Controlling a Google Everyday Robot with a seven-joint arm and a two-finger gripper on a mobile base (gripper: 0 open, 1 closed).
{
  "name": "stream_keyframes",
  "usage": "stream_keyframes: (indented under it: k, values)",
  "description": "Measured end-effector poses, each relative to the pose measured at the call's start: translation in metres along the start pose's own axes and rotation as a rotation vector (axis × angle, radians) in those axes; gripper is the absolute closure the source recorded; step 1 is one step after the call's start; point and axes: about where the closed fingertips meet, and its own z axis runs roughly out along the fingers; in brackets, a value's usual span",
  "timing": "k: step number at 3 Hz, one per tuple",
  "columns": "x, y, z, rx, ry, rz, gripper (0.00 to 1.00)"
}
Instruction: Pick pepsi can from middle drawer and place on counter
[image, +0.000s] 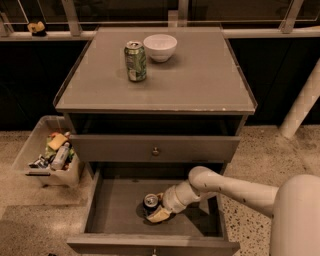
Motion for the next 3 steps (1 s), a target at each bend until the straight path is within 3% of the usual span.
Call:
stream_keyframes:
  k: [1, 3]
  values:
    - [0.0, 0.0, 0.0, 0.0, 0.0, 0.0, 1.0]
    - [-0.0035, 0.0032, -0.0077, 0.004, 0.037, 0.003, 1.0]
